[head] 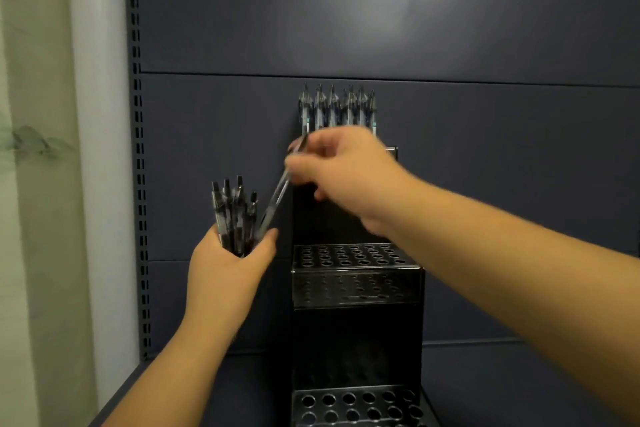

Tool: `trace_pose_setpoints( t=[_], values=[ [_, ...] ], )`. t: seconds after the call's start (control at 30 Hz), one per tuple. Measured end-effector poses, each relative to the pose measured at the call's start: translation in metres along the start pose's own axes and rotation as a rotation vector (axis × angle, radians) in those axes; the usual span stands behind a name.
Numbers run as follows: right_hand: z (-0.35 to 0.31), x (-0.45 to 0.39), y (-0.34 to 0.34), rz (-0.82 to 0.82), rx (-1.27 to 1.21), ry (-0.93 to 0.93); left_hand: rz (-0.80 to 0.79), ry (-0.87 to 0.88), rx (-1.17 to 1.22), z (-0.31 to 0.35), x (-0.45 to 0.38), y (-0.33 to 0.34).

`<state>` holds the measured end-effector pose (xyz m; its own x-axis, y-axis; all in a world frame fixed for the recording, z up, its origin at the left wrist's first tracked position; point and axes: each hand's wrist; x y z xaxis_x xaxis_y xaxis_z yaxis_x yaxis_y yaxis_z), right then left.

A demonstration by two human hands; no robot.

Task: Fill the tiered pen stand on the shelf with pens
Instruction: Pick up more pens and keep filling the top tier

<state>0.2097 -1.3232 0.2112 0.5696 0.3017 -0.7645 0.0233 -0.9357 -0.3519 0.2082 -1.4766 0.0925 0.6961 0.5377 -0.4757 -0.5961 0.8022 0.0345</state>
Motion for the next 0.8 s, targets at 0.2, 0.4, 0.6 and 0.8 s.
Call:
trace_pose_setpoints(
  t=[0.2,0.4,0.6,0.8],
  values=[
    [-0.023,-0.052,-0.092,0.451,-0.208,-0.082,0.016,-0.095,0.055,-0.013,-0.007,0.0],
    [0.0,-0.079,-0.133,0.453,0.212,-0.105,-0.012,-0.116,0.051,-0.019,-0.007,0.003],
    [0.008,-0.085,-0.133,0.284,0.309,-0.031,-0.017,-0.11,0.052,-0.021,-0.009,0.002],
    [0.015,-0.087,-0.122,0.202,0.297,0.025,-0.027,-0.104,0.029,-0.021,-0.009,0.002]
  ],
)
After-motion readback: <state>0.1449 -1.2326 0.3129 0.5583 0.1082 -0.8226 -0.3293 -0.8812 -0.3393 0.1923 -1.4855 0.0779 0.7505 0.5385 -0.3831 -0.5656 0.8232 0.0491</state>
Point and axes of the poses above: each hand's wrist, its own x-axis away from the middle knuckle, its own y-axis out of the palm, z = x × y, and after that the axes turned 12 degrees about -y, right-handed
